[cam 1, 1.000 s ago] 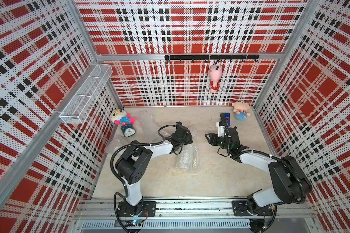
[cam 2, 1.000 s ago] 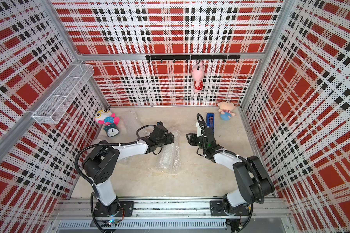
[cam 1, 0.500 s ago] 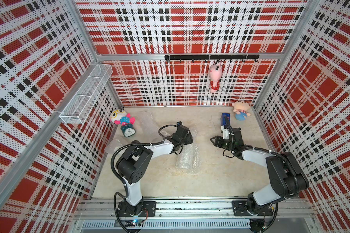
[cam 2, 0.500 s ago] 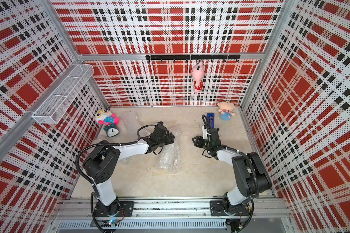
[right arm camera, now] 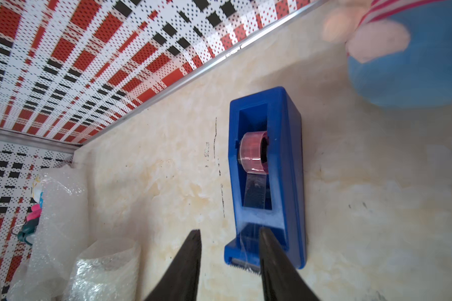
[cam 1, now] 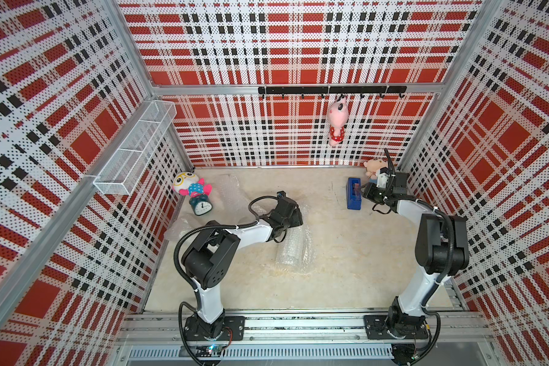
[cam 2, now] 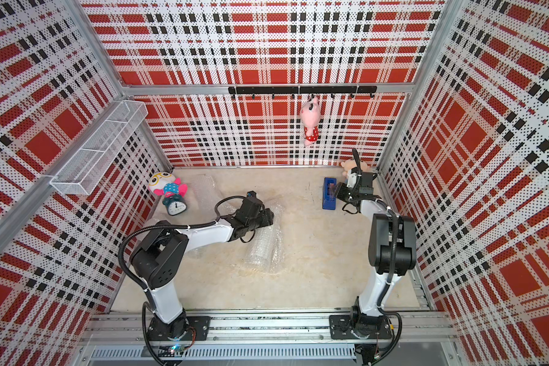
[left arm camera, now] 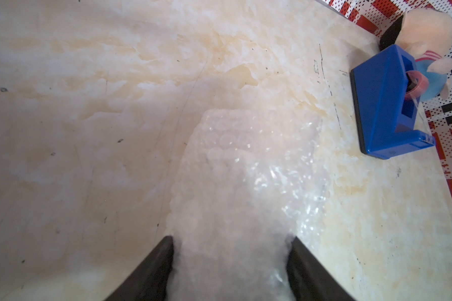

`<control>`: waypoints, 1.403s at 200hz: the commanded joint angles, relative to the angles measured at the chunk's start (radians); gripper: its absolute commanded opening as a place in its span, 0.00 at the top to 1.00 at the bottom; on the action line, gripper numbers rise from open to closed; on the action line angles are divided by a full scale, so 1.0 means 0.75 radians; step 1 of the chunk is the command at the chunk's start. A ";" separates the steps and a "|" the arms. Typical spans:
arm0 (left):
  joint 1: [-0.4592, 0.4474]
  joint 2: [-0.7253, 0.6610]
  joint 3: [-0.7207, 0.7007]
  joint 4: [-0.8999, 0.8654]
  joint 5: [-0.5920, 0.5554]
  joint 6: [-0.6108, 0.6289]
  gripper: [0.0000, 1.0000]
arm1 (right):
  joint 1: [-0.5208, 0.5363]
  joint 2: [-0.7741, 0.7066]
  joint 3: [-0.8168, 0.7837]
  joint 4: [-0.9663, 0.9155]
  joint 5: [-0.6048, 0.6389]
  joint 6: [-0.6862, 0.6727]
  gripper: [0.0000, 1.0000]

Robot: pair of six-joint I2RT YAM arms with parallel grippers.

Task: Wrap vases in bubble wrap
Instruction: Tear off the tape using the Tape Cutter.

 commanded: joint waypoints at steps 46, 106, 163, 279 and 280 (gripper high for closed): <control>-0.009 0.023 0.002 -0.084 0.000 0.030 0.32 | -0.077 0.187 0.138 -0.052 -0.239 -0.023 0.66; -0.016 0.044 0.026 -0.091 0.002 0.026 0.32 | -0.094 0.272 0.139 0.018 -0.378 0.019 0.71; -0.019 0.054 0.033 -0.099 -0.009 0.028 0.32 | -0.093 0.314 0.149 0.076 -0.467 0.062 0.75; -0.020 0.065 0.040 -0.109 -0.019 0.026 0.32 | -0.097 0.375 0.139 0.289 -0.647 0.258 0.91; -0.019 0.065 0.040 -0.109 -0.019 0.026 0.32 | -0.097 0.375 0.139 0.291 -0.647 0.261 0.92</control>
